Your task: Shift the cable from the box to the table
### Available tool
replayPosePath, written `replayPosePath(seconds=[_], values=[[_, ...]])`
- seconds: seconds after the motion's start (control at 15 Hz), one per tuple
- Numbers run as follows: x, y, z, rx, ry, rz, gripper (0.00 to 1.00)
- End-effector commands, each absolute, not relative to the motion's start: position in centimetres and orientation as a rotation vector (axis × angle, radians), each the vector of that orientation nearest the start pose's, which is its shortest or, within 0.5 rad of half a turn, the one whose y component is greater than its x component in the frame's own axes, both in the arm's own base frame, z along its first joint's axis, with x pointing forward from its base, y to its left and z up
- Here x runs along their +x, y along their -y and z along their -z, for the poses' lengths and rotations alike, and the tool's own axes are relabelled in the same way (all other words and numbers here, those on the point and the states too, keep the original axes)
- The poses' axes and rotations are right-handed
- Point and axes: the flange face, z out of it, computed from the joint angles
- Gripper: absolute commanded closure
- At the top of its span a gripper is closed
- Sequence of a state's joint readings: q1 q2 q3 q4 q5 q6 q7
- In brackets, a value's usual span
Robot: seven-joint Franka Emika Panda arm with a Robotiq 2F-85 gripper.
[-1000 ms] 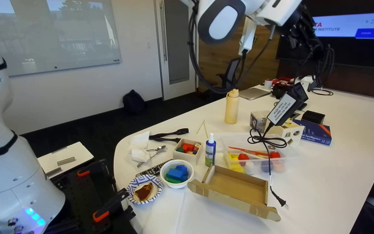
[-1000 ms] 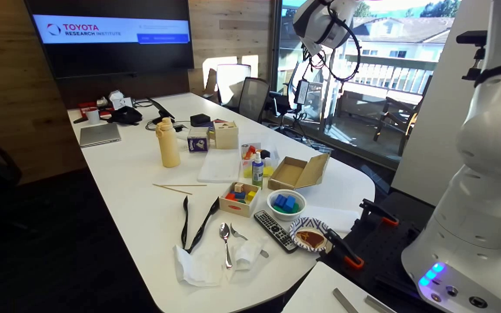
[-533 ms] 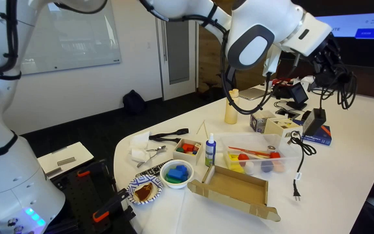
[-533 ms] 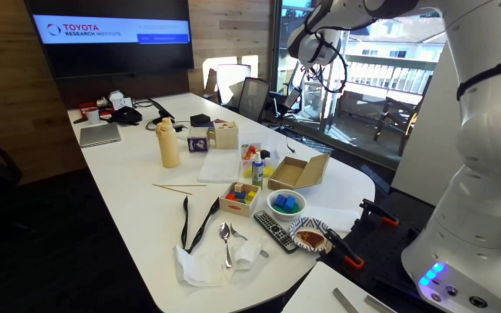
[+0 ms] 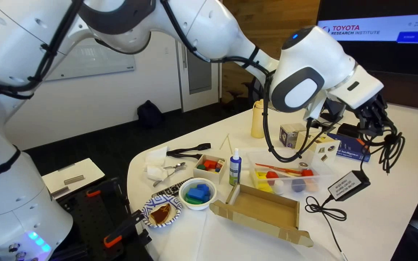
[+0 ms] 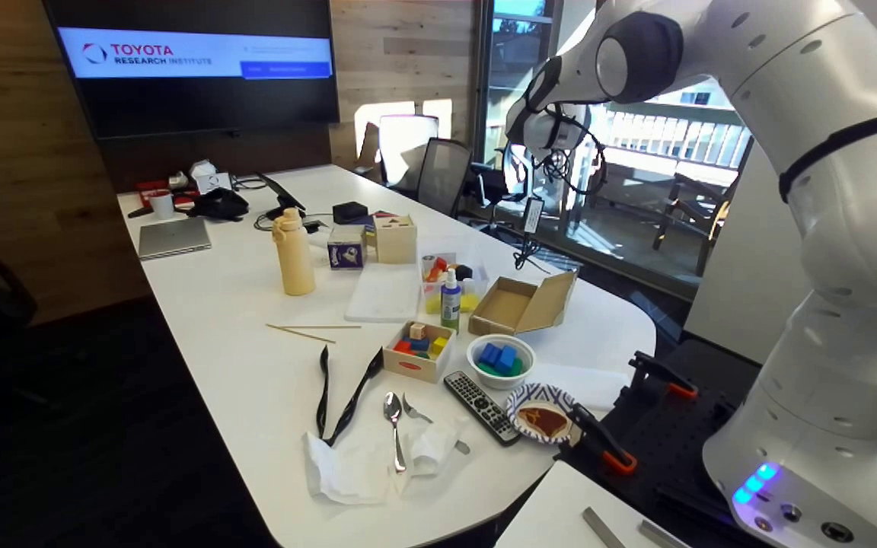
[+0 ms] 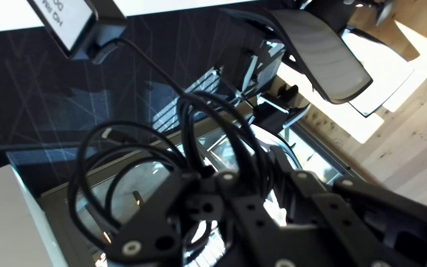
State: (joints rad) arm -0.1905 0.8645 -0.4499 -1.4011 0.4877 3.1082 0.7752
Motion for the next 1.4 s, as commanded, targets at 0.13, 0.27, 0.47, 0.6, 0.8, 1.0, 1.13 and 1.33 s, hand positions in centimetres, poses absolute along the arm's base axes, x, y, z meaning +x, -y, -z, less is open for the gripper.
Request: replayPosePath(seconds=[0.13, 0.27, 0.47, 0.6, 0.8, 1.0, 1.13, 1.33], values=[[68.3, 41.9, -27.9, -2.004, -2.043, 1.255, 0.43], [68.8, 41.5, -27.0, -2.049, -2.026, 1.198, 0.3], [69.5, 40.9, -27.0, -2.091, -1.999, 1.12, 0.06], [69.9, 39.8, -27.3, -2.127, -1.97, 1.063, 0.0], [70.2, 37.5, -27.7, -2.218, -1.909, 0.946, 0.0], [70.3, 35.5, -28.8, -2.273, -1.85, 0.836, 0.0], [70.1, 34.8, -29.5, -2.307, -1.823, 0.754, 0.0], [69.5, 34.0, -30.4, -2.369, -1.783, 0.603, 0.0]])
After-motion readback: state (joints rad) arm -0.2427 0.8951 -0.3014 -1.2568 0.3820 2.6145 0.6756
